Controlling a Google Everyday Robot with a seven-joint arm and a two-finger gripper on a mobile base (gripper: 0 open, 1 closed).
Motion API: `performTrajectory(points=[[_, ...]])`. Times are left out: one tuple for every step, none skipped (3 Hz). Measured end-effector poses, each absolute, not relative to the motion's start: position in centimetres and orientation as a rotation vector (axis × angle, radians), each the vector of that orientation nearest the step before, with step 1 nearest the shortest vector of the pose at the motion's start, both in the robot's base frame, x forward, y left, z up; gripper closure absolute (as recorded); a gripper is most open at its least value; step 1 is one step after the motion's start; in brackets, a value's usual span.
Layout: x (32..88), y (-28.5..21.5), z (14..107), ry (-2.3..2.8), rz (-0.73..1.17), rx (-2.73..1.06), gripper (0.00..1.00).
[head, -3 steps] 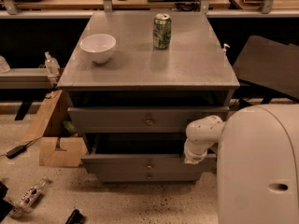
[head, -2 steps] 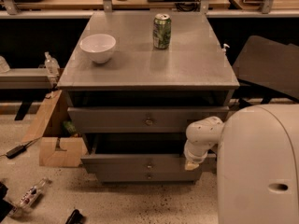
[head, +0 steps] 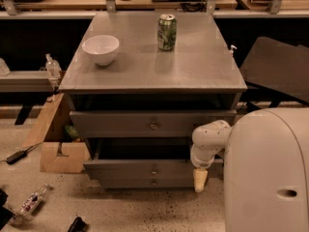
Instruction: Open middle drawer
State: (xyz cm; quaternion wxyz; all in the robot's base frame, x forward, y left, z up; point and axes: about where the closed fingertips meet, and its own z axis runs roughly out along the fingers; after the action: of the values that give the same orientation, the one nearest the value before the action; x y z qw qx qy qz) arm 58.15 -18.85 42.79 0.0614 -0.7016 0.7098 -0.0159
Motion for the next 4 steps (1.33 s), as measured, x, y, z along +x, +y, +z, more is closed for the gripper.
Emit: performTrajectory(points=[[58.1,-18.9,42.8,2.147,-0.048,-2.122,0.00],[56.2,-18.8,43.0,2.245,-0.041,-2.058,0.23],[53.0,-18.8,43.0,2.352,-0.006,-1.981,0.46],[50.3,-18.4,43.9,2.423,0.027,-1.938,0.70]])
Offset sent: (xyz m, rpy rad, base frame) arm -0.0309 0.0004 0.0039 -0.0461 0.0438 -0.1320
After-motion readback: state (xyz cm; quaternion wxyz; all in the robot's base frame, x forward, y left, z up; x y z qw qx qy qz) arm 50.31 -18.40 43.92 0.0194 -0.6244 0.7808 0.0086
